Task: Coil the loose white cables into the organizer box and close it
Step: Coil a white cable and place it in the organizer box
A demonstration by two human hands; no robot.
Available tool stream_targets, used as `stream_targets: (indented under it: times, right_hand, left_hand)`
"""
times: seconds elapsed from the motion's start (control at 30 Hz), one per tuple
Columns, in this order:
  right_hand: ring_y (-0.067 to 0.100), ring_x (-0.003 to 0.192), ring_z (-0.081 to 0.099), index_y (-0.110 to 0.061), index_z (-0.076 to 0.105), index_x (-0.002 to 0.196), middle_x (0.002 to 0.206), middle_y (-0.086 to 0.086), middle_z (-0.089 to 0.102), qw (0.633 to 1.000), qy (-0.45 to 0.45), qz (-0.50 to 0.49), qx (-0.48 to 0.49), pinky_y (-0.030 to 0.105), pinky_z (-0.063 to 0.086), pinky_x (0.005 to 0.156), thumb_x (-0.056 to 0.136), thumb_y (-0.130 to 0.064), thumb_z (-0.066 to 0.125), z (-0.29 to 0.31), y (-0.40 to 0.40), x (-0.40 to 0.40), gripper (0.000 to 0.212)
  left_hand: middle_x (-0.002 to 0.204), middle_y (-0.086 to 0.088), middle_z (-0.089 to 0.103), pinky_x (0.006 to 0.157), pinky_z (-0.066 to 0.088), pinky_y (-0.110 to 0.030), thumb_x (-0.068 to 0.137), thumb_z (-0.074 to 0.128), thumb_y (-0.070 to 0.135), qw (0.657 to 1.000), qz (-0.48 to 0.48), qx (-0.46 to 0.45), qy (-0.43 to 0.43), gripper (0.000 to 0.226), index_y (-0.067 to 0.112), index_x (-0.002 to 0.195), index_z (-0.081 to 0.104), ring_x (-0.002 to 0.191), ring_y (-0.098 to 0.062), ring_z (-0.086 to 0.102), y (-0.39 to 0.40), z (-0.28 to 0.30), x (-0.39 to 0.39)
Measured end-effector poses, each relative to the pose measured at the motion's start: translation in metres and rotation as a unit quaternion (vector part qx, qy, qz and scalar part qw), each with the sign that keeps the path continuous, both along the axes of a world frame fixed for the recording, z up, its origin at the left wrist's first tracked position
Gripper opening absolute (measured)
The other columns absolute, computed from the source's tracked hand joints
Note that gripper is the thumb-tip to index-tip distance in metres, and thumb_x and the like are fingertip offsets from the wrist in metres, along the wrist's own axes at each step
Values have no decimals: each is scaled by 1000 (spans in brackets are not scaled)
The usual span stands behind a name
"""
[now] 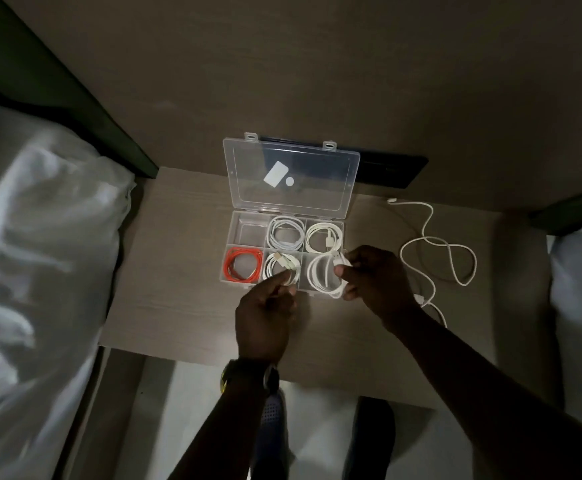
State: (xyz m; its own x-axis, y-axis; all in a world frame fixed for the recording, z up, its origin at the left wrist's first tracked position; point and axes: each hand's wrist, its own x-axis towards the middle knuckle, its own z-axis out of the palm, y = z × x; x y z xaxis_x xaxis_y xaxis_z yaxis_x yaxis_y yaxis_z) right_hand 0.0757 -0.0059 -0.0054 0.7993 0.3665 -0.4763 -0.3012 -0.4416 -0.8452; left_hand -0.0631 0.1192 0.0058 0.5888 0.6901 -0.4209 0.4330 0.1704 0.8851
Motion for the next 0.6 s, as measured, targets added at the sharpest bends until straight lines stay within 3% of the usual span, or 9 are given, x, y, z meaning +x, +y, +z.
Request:
stream_targets:
  times: [0.1,0.2,0.27,0.33,0.4,0.5,0.6]
  right_hand:
    - [12,38,58,-19,63,65,49,-5,59,1000,15,-11,-10,29,52,46,76,-2,78,-20,16,5,25]
    - [16,40,62,-21,64,63,50,-7,60,999,0,3,-50,40,58,50,73,-6,78,-30,25,6,22]
    - [22,52,70,-22,67,69,63,-6,67,994,-28,48,-90,47,62,61,74,-10,77,-32,30,6,16]
    - [31,78,74,-17,72,88,91,5,72,968,-112,150,-168,46,59,78,81,-18,74,-34,32,5,7]
    - [36,96,68,-12,71,100,113,12,64,916,-220,229,-246,40,54,86,87,-21,70,-36,34,2,15]
    - [43,95,65,-9,68,99,118,16,52,884,-279,264,-267,42,53,81,91,-18,65,-36,33,-1,12]
    - [37,99,66,-10,66,109,115,13,59,862,-305,295,-276,41,51,81,91,-19,63,-37,31,-2,20]
  left_hand:
    - [105,-7,71,90,52,-40,86,71,19,988,-76,132,33,33,17,119,68,99,-25,65,8,-28,22]
    - [109,-6,69,91,50,-38,85,68,12,964,-156,202,69,37,20,120,67,104,-24,62,9,-43,35]
    - [113,-10,69,93,50,-43,84,65,5,957,-168,223,76,38,18,120,68,107,-27,61,9,-49,40]
    - [115,-14,68,95,49,-44,85,62,1,950,-169,249,79,38,13,121,67,110,-30,61,11,-50,43]
    - [117,-16,67,97,47,-39,89,57,2,935,-189,289,85,36,10,123,65,111,-31,60,11,-51,43]
    - [116,-18,66,93,48,-38,91,53,0,917,-214,327,76,37,9,125,64,108,-32,60,9,-49,39]
    - [111,-15,69,87,52,-40,90,55,1,916,-208,334,73,33,12,118,68,104,-30,63,9,-46,41]
